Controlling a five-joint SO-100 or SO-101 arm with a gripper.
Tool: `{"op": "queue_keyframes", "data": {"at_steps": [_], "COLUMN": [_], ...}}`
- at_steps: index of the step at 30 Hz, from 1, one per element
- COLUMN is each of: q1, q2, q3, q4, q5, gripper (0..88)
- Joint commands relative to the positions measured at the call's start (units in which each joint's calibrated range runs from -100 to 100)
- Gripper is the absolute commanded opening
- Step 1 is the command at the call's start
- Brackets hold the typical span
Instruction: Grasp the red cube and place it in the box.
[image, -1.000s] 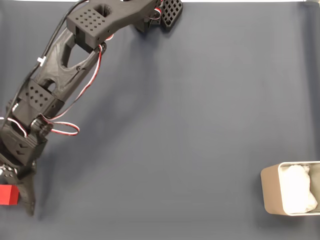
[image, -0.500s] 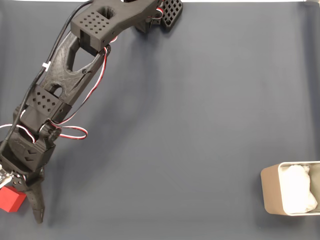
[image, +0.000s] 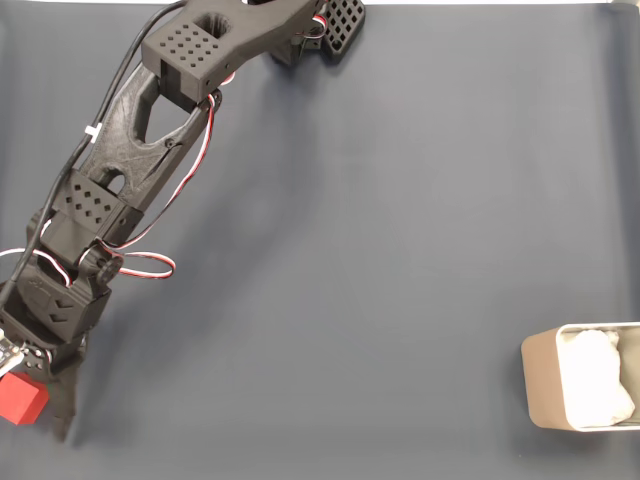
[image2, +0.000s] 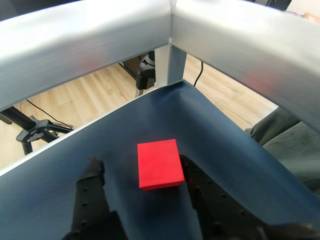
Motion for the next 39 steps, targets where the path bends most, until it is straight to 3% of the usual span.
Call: {"op": "queue_keyframes", "data": {"at_steps": [1,11,20,39], "q1": [-0.48,-0.62,-1.19,-1.47], "q2": [-3.3,-5.04,-6.51,-7.2], "q3": [-1.27,0.82,1.83,2.28], "q4": [-0.63,-0.71,-0.63,-0.63], "q5": [0.39,1.22,1.32,1.76], "gripper": [25.1,11.3,5.4,4.5]}}
